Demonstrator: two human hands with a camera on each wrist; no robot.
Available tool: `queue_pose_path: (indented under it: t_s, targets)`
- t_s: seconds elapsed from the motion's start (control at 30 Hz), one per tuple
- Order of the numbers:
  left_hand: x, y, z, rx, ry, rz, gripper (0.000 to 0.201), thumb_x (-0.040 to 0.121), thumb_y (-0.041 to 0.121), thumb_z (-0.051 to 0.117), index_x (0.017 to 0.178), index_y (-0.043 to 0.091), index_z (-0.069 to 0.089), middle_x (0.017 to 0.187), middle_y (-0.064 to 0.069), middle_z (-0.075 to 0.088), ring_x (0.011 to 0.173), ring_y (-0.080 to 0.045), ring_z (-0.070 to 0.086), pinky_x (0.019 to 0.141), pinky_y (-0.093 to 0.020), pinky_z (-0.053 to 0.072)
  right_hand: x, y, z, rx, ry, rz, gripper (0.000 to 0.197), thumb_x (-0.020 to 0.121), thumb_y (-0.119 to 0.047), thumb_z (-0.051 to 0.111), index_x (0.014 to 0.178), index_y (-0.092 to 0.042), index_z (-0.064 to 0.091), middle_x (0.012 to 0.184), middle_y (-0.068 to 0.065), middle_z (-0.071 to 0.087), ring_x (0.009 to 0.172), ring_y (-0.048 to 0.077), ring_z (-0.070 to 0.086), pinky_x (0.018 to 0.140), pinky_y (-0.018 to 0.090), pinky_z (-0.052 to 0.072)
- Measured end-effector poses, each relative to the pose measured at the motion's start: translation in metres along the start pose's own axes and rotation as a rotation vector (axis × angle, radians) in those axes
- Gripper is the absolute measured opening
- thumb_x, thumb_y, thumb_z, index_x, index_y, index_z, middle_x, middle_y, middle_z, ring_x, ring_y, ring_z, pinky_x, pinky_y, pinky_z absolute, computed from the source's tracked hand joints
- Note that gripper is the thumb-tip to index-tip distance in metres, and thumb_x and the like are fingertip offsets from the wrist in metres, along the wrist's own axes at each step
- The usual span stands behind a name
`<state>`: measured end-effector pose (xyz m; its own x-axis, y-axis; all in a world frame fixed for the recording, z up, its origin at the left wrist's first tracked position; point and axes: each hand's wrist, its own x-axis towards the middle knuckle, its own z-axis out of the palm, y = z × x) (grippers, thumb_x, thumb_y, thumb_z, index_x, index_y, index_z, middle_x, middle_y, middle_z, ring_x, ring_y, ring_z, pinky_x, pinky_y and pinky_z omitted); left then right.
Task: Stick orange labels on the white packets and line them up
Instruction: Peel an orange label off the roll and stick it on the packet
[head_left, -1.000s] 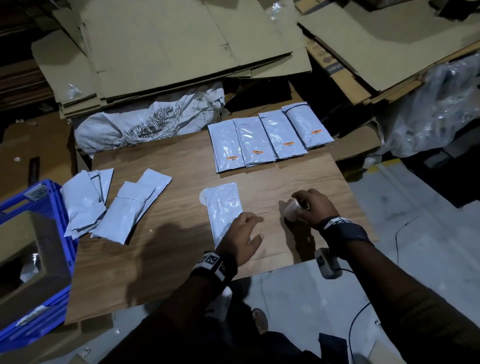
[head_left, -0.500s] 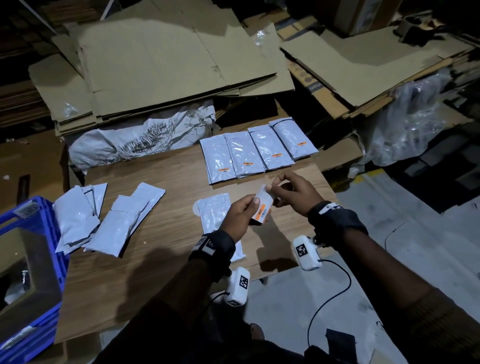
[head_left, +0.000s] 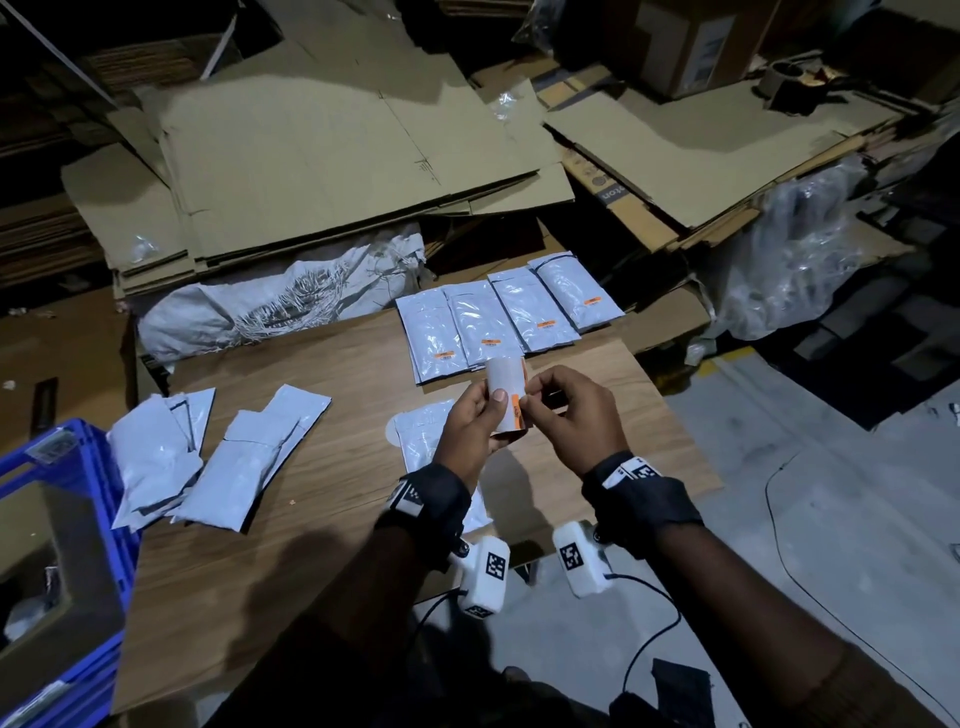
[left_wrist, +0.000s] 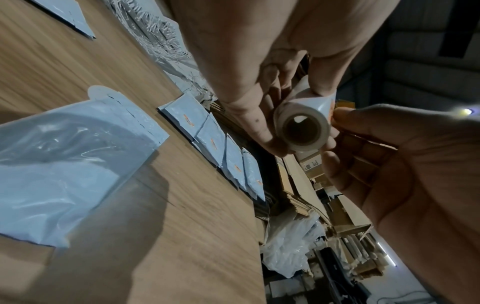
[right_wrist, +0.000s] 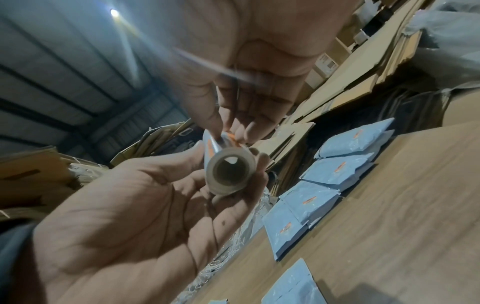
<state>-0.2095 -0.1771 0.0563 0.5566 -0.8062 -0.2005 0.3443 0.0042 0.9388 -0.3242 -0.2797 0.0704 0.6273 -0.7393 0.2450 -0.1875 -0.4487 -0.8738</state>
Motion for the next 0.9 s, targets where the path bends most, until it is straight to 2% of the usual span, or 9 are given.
queue_pose_path:
  t_s: [0.07, 0.17, 0.27, 0.33, 0.47, 0.6, 0.73, 0.8, 0.9]
  targets:
    - [0.0, 0.005, 0.0, 0.0, 0.001, 0.008, 0.032, 0.106, 0.017, 0.052, 0.136, 0.007, 0.055, 0.127, -0.012, 0.069, 0.109, -0.021, 0.069, 0.094, -0.041, 0.059, 0.0, -0.004, 0.001, -0.024, 0.037, -0.024, 0.008, 0.083, -0.014, 0.074, 0.087, -0.017, 0.067, 0.081, -0.006, 0.071, 0.073, 0.01, 0.07, 0.07, 0.034, 0.057]
    - [-0.001, 0.008, -0.004, 0.004, 0.02, 0.048, 0.034, 0.101, 0.012, 0.06, 0.134, 0.005, 0.054, 0.126, -0.013, 0.07, 0.109, -0.024, 0.07, 0.082, -0.032, 0.06, -0.002, -0.006, 0.001, -0.053, 0.068, -0.05, 0.006, 0.082, -0.017, 0.07, 0.085, -0.02, 0.066, 0.079, -0.005, 0.07, 0.073, 0.011, 0.069, 0.07, 0.038, 0.057]
    - [-0.001, 0.008, -0.007, 0.008, 0.028, 0.081, 0.043, 0.094, 0.015, 0.072, 0.133, 0.009, 0.054, 0.131, -0.011, 0.067, 0.119, -0.033, 0.066, 0.093, -0.046, 0.059, -0.005, -0.01, 0.002, -0.047, 0.099, -0.043, 0.005, 0.084, -0.016, 0.07, 0.085, -0.019, 0.066, 0.076, -0.005, 0.071, 0.072, 0.01, 0.069, 0.07, 0.039, 0.057]
    - [-0.001, 0.009, -0.008, 0.014, 0.035, 0.092, 0.047, 0.088, 0.02, 0.075, 0.131, 0.013, 0.057, 0.133, -0.009, 0.065, 0.122, -0.032, 0.064, 0.1, -0.053, 0.054, -0.007, -0.012, 0.004, -0.06, 0.13, -0.042, 0.005, 0.085, -0.017, 0.072, 0.087, -0.019, 0.068, 0.077, -0.007, 0.071, 0.074, 0.011, 0.068, 0.071, 0.038, 0.057]
    - [0.0, 0.01, -0.007, 0.011, 0.01, 0.122, 0.043, 0.092, 0.01, 0.072, 0.134, 0.009, 0.06, 0.131, -0.015, 0.067, 0.122, -0.032, 0.064, 0.101, -0.046, 0.055, -0.01, -0.017, 0.007, -0.057, 0.17, -0.049, 0.008, 0.083, -0.018, 0.075, 0.088, -0.019, 0.069, 0.079, -0.008, 0.07, 0.076, 0.009, 0.067, 0.071, 0.035, 0.057]
    - [0.0, 0.012, -0.006, 0.028, -0.002, 0.122, 0.038, 0.094, 0.001, 0.066, 0.132, 0.004, 0.06, 0.122, -0.015, 0.071, 0.109, -0.025, 0.07, 0.093, -0.04, 0.059, -0.011, -0.016, 0.009, -0.08, 0.19, -0.067, 0.007, 0.084, -0.018, 0.073, 0.087, -0.019, 0.068, 0.08, -0.008, 0.068, 0.075, 0.008, 0.065, 0.067, 0.036, 0.057]
    - [0.0, 0.011, -0.004, 0.012, 0.019, 0.112, 0.036, 0.093, 0.002, 0.069, 0.128, 0.004, 0.062, 0.118, -0.013, 0.073, 0.106, -0.028, 0.071, 0.087, -0.04, 0.061, -0.012, -0.015, 0.01, -0.107, 0.202, -0.101, 0.005, 0.085, -0.021, 0.07, 0.086, -0.018, 0.067, 0.083, -0.007, 0.067, 0.076, 0.01, 0.064, 0.064, 0.037, 0.056]
    - [0.0, 0.011, -0.003, 0.006, 0.03, 0.108, 0.034, 0.091, 0.004, 0.072, 0.124, 0.008, 0.065, 0.11, -0.003, 0.076, 0.108, -0.033, 0.071, 0.09, -0.044, 0.06, -0.012, -0.015, 0.012, -0.126, 0.22, -0.12, 0.007, 0.084, -0.023, 0.067, 0.085, -0.017, 0.067, 0.083, -0.006, 0.066, 0.076, 0.011, 0.064, 0.063, 0.037, 0.055]
    - [0.0, 0.01, -0.004, 0.012, 0.044, 0.105, 0.033, 0.089, 0.009, 0.076, 0.12, 0.012, 0.067, 0.11, 0.001, 0.076, 0.113, -0.039, 0.068, 0.094, -0.051, 0.058, -0.013, -0.015, 0.014, -0.138, 0.231, -0.124, 0.008, 0.083, -0.023, 0.065, 0.084, -0.016, 0.067, 0.083, -0.006, 0.066, 0.075, 0.014, 0.063, 0.063, 0.038, 0.055]
